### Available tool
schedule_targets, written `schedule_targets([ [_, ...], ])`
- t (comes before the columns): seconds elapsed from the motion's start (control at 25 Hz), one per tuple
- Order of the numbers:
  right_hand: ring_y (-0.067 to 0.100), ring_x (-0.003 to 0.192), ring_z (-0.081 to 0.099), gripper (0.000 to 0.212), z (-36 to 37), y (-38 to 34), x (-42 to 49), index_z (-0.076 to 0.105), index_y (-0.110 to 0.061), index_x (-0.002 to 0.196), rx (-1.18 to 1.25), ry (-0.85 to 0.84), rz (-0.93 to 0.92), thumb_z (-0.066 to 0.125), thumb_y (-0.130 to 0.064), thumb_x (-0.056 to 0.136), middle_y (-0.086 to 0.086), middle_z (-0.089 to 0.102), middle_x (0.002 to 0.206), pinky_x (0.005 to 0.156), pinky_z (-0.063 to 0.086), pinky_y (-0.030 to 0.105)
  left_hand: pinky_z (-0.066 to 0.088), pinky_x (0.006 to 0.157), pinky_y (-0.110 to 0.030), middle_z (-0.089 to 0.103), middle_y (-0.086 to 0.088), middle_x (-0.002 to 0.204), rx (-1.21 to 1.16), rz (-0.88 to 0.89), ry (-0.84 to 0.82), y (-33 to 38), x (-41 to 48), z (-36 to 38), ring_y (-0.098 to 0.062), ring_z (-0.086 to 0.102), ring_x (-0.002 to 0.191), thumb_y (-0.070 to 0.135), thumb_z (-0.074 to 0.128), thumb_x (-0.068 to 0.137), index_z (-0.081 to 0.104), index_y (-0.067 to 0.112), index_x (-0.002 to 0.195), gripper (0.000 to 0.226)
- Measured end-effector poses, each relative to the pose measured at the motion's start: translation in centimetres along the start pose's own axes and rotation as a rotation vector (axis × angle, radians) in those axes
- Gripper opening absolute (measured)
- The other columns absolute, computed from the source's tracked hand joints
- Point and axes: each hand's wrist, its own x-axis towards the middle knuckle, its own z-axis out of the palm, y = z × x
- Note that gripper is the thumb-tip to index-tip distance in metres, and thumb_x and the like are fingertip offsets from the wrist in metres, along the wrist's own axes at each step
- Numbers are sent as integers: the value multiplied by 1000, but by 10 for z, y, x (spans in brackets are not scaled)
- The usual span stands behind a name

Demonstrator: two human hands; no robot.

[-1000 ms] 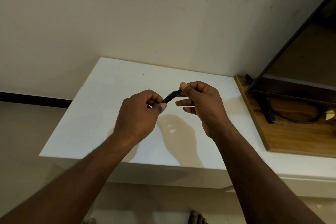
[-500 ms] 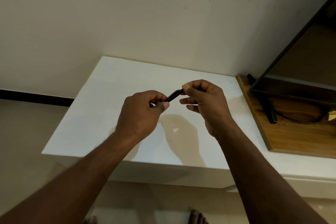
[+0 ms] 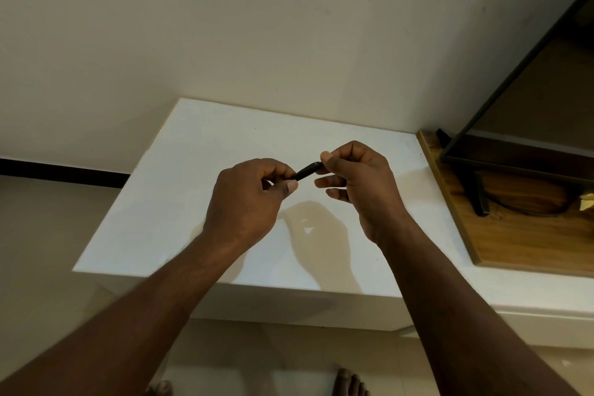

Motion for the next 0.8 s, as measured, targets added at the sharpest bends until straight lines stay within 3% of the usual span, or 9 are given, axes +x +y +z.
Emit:
schedule_targets([
  [0.24,18,80,80,26,-3,-3,0,73,-15,103,18,2,10,66,-40,101,0,82,95,75,57,33,42,61,-16,72,16,82,-23,-22,-5,1,1,0,-3,65,76,32,74,94,78,31,98,6],
  [0.36,17,80,79,20,-8,-3,0,78,-18,107,53,6,4,66,-33,102,-1,82,96,75,56,32,44,58,-20,68,17,76,-44,-32,-4,0,1,0,-6,63,67,32,74,94,78,28,99,7],
  [0.52,16,81,78,13,-7,-1,-1,79,-14,105,-9,-23,-30,68,-21,100,0,82,97,73,54,30,43,62,-16,71,17,81,-16,-19,-11,0,0,0,-5,65,76,32,74,94,78,28,100,8],
  [0.8,17,78,78,13,-2,2,0,69,-13,90,-42,8,-12,70,-23,98,3,80,91,71,56,33,43,63,-17,73,14,81,-9,-15,-13,-1,0,0,-6,66,77,31,75,93,78,30,96,5],
])
